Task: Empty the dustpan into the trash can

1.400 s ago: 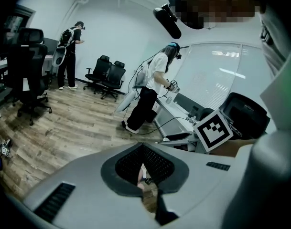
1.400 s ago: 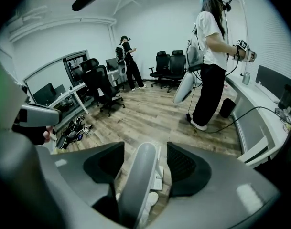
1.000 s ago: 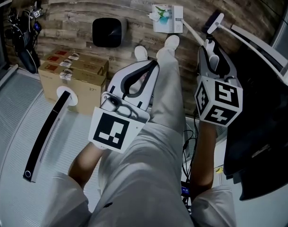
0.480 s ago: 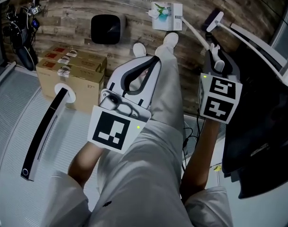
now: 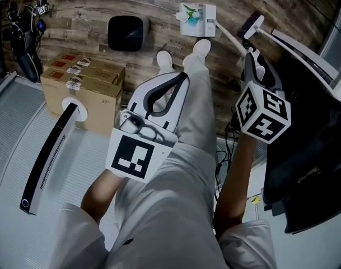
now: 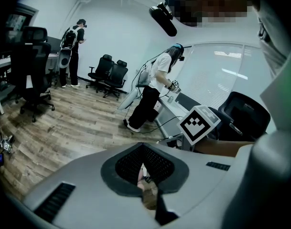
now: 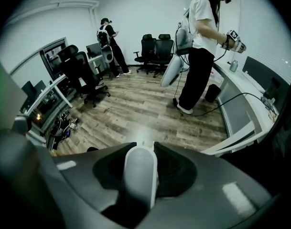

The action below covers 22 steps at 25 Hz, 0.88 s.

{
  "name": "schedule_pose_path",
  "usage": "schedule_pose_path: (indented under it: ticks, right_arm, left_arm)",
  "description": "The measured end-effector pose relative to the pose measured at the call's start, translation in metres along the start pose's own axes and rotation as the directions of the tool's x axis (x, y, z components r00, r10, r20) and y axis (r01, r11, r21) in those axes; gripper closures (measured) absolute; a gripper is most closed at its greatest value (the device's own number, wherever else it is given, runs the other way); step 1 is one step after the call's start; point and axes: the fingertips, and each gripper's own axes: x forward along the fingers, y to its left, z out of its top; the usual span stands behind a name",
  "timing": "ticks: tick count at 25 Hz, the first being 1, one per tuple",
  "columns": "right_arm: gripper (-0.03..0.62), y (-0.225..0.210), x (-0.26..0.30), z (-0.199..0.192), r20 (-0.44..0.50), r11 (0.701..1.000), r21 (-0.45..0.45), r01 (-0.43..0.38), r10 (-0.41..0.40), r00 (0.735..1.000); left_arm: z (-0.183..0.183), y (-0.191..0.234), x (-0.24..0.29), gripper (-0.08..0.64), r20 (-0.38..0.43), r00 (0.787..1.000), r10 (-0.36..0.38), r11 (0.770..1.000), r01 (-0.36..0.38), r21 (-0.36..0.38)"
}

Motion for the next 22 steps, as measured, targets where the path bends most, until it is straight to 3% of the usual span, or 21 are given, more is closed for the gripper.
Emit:
schedule_pose_path:
  ticks: [22]
  right_arm:
    - [0.48, 0.016, -0.021, -0.01, 0.054, 0.999, -0.012, 0.042, -0.041, 0.998]
  left_arm:
    - [-0.011, 0.001, -0.042, 0.554, 0.048, 0.998, 0.03, 1.0, -0.03, 0.007]
